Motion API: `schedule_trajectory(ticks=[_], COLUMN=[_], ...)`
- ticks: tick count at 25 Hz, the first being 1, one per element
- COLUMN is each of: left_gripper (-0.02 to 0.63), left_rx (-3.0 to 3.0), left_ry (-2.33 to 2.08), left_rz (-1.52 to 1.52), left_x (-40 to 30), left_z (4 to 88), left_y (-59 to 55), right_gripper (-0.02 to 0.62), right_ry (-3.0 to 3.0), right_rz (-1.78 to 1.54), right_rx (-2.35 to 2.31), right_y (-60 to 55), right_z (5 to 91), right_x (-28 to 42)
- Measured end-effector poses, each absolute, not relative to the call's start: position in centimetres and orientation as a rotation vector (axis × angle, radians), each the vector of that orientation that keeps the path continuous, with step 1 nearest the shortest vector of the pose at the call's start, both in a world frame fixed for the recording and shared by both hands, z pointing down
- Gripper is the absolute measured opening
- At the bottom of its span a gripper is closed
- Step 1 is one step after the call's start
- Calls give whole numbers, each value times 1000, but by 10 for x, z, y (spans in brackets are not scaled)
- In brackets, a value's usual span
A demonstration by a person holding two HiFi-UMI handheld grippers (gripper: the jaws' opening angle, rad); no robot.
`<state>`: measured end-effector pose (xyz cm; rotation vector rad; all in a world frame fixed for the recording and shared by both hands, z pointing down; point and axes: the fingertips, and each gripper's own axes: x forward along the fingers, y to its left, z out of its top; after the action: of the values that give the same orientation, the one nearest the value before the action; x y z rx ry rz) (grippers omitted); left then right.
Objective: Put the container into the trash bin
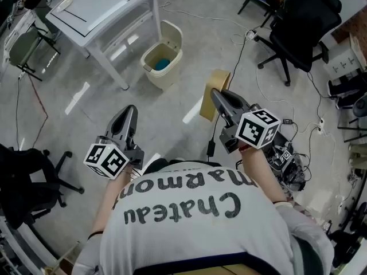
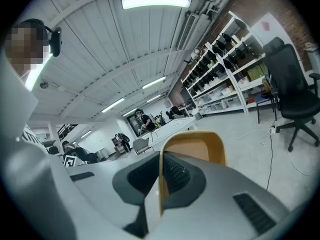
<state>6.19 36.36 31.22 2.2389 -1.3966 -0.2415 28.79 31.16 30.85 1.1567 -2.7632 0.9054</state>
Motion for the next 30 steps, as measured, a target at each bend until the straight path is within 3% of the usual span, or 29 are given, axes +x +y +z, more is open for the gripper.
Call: schedule_trajectory(ticks=[18, 30], left_gripper=[25, 25], left_rx=[2114, 2157], left_ry=[-1509, -1376], left_rz=[-201, -256], left_x=[5, -22], left_z=[330, 335], left_y=[393, 314], right_gripper=[34, 34], right_ry=[-2687, -2624], right_rz=[1023, 1026], right_rx=[1119, 1138], right_y=[314, 263], right_z=[343, 340], right_x=[255, 201])
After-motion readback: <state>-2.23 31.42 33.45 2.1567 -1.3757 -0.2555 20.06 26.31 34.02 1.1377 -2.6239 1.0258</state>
